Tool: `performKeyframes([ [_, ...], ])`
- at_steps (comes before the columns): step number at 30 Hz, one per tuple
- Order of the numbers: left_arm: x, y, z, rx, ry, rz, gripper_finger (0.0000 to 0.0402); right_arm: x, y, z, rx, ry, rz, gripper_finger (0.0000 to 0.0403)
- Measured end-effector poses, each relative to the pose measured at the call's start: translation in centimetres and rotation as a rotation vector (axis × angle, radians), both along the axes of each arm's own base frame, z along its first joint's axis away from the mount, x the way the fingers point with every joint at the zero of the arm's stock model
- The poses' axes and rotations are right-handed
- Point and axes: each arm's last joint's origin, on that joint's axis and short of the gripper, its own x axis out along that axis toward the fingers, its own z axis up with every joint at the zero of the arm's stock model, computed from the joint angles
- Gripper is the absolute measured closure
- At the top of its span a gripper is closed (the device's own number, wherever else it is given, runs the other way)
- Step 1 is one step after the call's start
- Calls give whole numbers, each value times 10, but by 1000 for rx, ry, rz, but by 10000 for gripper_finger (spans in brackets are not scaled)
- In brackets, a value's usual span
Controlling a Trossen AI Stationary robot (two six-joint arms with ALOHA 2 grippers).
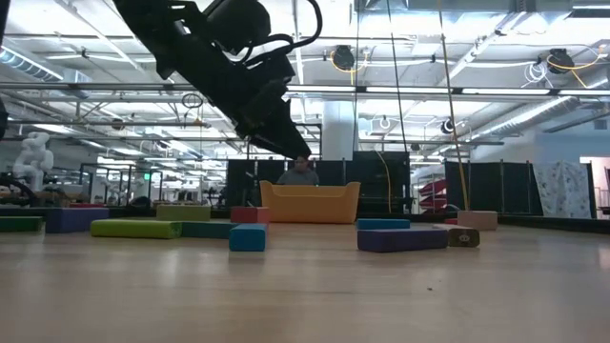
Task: Sort blocks by size
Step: Put the right big orange rectangle block into the orange bin, then put the big brown rectangle block into the orange bin
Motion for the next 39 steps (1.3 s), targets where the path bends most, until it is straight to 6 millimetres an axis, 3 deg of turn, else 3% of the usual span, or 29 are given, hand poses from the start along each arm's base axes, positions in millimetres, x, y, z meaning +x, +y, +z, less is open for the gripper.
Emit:
performKeyframes([
  [6, 0, 0, 1, 1, -7, 0, 89, -7, -7, -2, -91, 99, -41, 282],
  [13, 0, 0, 1, 0, -7, 1, 89, -3, -7, -3, -151, 63, -149, 276],
  [23, 0, 0, 1, 0, -7, 1, 89, -2, -8, -3, -213, 68, -273, 198],
  [32, 1, 0, 1, 1, -17, 1, 89, 21, -1, 3, -37, -99, -299, 188],
  [39, 1, 0, 1, 1, -16, 1, 89, 36, -9, 6, 17, -191, -302, 197],
])
